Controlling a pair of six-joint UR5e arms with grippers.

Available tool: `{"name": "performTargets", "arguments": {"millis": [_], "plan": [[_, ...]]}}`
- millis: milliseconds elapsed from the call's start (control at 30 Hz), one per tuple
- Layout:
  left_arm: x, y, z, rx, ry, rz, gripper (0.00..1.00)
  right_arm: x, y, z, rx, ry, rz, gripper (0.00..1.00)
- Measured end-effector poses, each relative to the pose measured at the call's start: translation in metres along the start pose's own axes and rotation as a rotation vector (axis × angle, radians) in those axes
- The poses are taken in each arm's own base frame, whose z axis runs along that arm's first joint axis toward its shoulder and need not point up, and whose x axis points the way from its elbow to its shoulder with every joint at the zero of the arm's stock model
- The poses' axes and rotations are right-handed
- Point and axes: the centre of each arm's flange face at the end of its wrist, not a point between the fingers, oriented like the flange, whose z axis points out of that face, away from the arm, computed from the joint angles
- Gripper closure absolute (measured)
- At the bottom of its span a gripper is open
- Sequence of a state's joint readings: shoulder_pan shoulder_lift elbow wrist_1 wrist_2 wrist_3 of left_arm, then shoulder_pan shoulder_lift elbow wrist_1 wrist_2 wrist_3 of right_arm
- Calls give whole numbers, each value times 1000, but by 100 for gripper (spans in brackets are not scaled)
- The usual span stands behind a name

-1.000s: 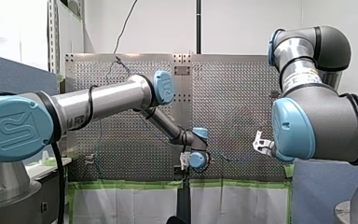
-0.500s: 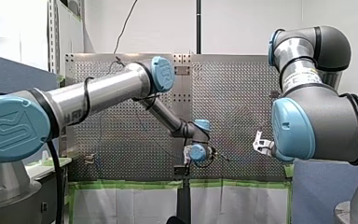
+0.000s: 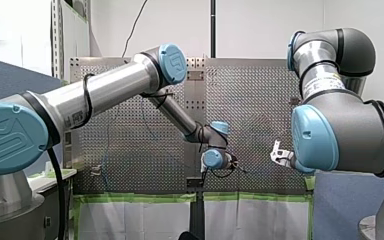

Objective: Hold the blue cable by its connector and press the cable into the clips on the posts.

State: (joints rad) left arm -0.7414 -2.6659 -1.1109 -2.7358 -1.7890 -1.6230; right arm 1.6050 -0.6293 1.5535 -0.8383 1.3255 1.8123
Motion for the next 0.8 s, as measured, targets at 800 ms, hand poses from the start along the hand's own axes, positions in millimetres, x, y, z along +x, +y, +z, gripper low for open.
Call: {"name": "performTargets", "arguments": {"millis": [800], "plan": [[48, -35, -21, 39, 8, -22, 0, 0, -1, 0, 1, -1, 1, 100]]}}
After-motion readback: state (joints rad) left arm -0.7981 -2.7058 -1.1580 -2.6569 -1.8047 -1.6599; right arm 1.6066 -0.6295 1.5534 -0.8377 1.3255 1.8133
